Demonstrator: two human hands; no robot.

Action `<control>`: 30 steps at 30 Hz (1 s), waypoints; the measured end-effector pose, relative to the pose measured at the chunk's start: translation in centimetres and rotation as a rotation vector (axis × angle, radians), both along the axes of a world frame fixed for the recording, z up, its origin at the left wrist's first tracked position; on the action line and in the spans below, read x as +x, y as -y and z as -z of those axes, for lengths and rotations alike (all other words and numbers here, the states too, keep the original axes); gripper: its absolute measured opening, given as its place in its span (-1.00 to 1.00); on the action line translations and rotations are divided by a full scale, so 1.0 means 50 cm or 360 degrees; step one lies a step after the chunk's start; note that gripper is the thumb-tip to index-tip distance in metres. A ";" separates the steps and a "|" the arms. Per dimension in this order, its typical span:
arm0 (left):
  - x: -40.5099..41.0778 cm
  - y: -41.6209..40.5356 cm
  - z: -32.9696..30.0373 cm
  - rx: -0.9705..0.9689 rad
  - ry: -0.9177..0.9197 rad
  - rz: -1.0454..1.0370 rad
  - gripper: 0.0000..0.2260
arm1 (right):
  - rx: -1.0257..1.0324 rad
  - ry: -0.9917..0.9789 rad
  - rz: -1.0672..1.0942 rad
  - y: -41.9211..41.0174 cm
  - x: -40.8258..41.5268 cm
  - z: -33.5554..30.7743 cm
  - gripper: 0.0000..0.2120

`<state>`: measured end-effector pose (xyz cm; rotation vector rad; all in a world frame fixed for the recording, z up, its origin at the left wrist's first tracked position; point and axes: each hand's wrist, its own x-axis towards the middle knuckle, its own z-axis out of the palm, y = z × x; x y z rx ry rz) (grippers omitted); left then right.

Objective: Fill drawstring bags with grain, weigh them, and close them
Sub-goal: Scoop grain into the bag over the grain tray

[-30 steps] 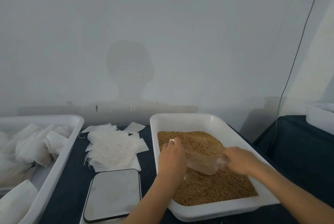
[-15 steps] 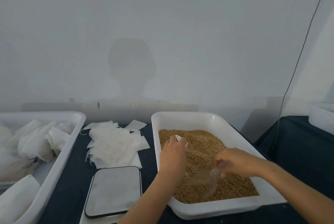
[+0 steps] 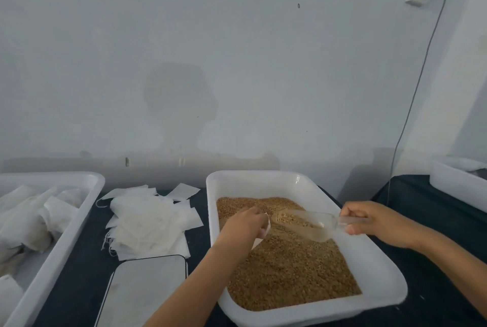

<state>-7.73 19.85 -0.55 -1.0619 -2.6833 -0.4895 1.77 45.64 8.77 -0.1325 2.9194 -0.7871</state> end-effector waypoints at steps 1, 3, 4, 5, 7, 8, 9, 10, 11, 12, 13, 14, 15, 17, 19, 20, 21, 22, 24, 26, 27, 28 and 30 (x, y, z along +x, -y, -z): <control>0.000 0.000 0.001 0.0048 -0.0006 0.0023 -0.89 | 0.0047 -0.0040 0.0035 0.002 -0.002 -0.005 -0.95; 0.002 0.000 0.006 0.0134 -0.0040 0.0017 -0.79 | 0.0171 -0.0084 0.0082 0.010 -0.007 -0.015 -0.90; 0.002 0.001 0.009 0.0173 -0.0059 0.0007 -0.77 | 0.0228 -0.0088 0.0095 0.015 -0.010 -0.019 -0.90; 0.004 0.002 0.009 0.0210 -0.0074 0.0010 -0.77 | 0.0280 -0.0083 0.0102 0.021 -0.012 -0.024 -0.90; 0.007 0.003 0.007 0.0281 -0.0097 0.0046 -0.79 | 0.0380 -0.0070 0.0096 0.032 -0.017 -0.032 -0.93; 0.009 0.004 0.004 0.0303 -0.0107 0.0068 -0.80 | 0.0439 -0.0064 0.0083 0.039 -0.020 -0.036 -0.95; 0.010 0.005 0.003 0.0313 -0.0117 0.0085 -0.81 | 0.0497 -0.0060 0.0073 0.045 -0.022 -0.040 -0.97; 0.011 0.006 0.002 0.0318 -0.0123 0.0097 -0.85 | 0.0552 -0.0062 0.0071 0.050 -0.027 -0.045 -0.96; 0.012 0.006 0.001 0.0316 -0.0123 0.0102 -0.89 | 0.0613 -0.0072 0.0075 0.056 -0.030 -0.051 -0.95; 0.012 0.007 0.000 0.0312 -0.0120 0.0100 -0.91 | 0.0680 -0.0089 0.0078 0.062 -0.035 -0.058 -0.94; 0.013 0.007 -0.001 0.0306 -0.0111 0.0096 -0.93 | 0.0745 -0.0106 0.0084 0.068 -0.038 -0.064 -0.93; 0.013 0.007 -0.003 0.0301 -0.0101 0.0094 -0.92 | 0.0806 -0.0120 0.0085 0.074 -0.041 -0.071 -0.93; 0.013 0.007 -0.004 0.0294 -0.0091 0.0092 -0.92 | 0.0868 -0.0136 0.0079 0.079 -0.045 -0.076 -0.93; 0.014 0.007 -0.006 0.0273 -0.0084 0.0087 -0.90 | 0.1012 -0.0172 0.0060 0.090 -0.050 -0.085 -0.91; 0.014 0.007 -0.006 0.0263 -0.0085 0.0080 -0.88 | 0.1145 -0.0221 0.0049 0.098 -0.057 -0.090 -0.92; 0.013 0.007 -0.005 0.0265 -0.0084 0.0076 -0.88 | 0.1203 -0.0250 0.0043 0.102 -0.061 -0.093 -0.90; 0.012 0.007 -0.005 0.0269 -0.0081 0.0075 -0.87 | 0.1248 -0.0276 0.0038 0.105 -0.064 -0.094 -0.90; 0.011 0.007 -0.005 0.0269 -0.0073 0.0078 -0.87 | 0.1274 -0.0295 0.0035 0.107 -0.067 -0.095 -0.91; 0.009 0.006 -0.004 0.0261 -0.0043 0.0074 -0.86 | 0.1286 -0.0319 0.0043 0.110 -0.069 -0.098 -0.92; 0.008 0.006 -0.003 0.0274 -0.0031 0.0069 -0.87 | 0.1293 -0.0316 0.0054 0.110 -0.071 -0.098 -0.92; 0.009 0.007 -0.003 0.0294 -0.0033 0.0068 -0.89 | 0.1287 -0.0300 0.0057 0.109 -0.071 -0.097 -0.93; 0.010 0.008 -0.002 0.0316 -0.0037 0.0062 -0.90 | 0.1263 -0.0275 0.0064 0.107 -0.071 -0.095 -0.93; 0.012 0.010 -0.002 0.0357 -0.0043 0.0034 -0.91 | 0.1161 -0.0183 0.0086 0.101 -0.067 -0.084 -0.91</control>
